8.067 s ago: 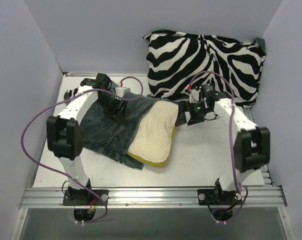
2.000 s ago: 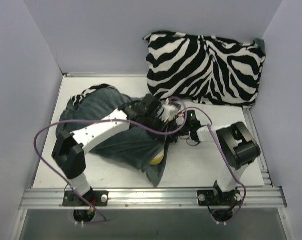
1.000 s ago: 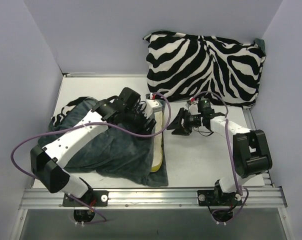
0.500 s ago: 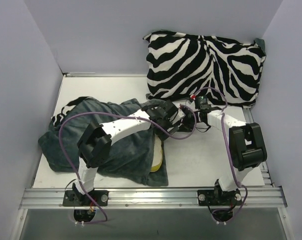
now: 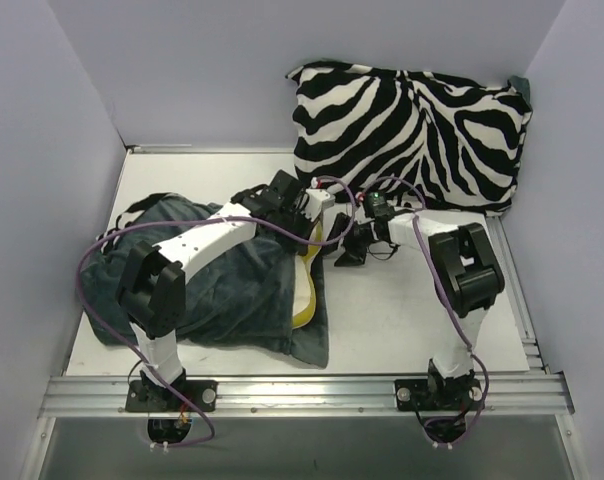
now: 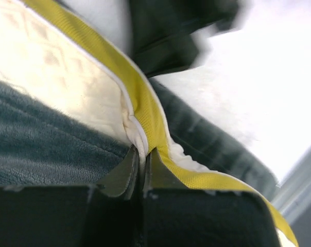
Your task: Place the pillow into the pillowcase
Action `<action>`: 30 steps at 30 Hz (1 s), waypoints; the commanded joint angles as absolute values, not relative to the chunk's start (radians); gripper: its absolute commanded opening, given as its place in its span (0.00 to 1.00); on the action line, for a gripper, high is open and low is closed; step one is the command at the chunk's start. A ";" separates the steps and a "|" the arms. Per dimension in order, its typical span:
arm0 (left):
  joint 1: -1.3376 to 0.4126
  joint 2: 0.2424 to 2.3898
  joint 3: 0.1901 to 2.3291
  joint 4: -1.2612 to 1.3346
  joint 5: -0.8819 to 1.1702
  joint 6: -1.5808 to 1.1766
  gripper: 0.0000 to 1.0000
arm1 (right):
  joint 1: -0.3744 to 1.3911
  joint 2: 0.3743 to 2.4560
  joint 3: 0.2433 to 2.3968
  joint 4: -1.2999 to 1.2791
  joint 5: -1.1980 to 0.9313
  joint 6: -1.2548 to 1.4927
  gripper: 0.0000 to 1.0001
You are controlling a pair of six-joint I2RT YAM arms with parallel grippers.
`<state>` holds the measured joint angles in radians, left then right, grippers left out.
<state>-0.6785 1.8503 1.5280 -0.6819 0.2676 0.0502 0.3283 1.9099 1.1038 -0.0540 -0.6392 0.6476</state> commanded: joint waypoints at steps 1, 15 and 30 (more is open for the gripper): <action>-0.672 1.772 1.517 -0.630 0.474 0.042 0.00 | 0.374 1.996 1.172 -0.025 -0.597 0.663 0.58; -0.654 1.827 1.378 -0.718 -0.136 0.064 0.00 | 0.157 1.806 0.976 0.005 -0.765 0.723 0.00; -0.661 1.651 1.462 -0.724 0.291 0.163 0.82 | 0.129 1.687 0.874 -0.127 -0.940 0.583 0.00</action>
<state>-0.6670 1.7386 1.3552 -0.5571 0.1093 0.1387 0.1040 1.6711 0.8787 -0.1356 -0.8871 0.5545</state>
